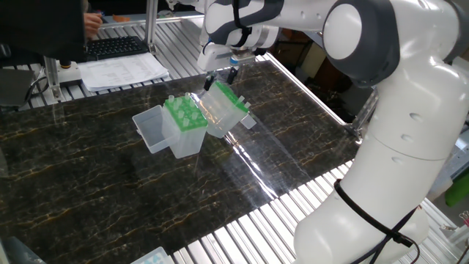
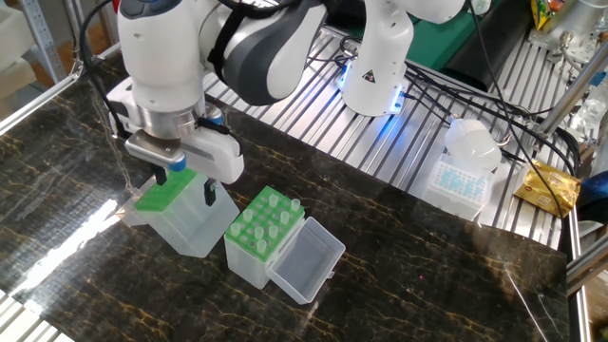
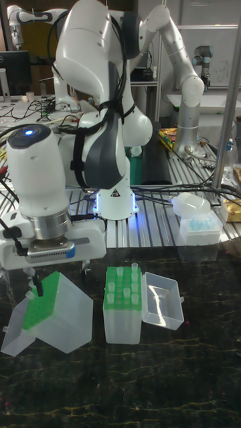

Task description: Transfer all large pipette tips from one holder to another

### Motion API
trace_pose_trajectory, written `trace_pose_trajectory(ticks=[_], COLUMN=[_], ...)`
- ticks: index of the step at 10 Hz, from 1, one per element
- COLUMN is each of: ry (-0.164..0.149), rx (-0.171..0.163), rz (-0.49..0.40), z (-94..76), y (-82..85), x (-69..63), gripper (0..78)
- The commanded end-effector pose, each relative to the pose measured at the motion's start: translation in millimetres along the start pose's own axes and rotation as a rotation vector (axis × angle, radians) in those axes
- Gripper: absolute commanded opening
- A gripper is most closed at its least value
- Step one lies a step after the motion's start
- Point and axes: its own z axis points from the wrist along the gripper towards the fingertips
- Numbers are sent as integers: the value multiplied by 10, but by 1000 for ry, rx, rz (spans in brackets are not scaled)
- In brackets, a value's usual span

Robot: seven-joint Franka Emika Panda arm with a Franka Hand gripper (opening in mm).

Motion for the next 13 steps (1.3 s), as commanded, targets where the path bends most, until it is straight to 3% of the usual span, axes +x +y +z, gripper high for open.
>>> trace_pose_trajectory(ticks=[1, 5, 6, 13], ry=[-10, -22, -25, -21], rx=[-18, -45, -79, -138], rz=[8, 16, 26, 100], z=[36, 122, 136, 118], y=[-4, 7, 28, 288], x=[-12, -11, -10, -6], gripper=[774, 774, 774, 774])
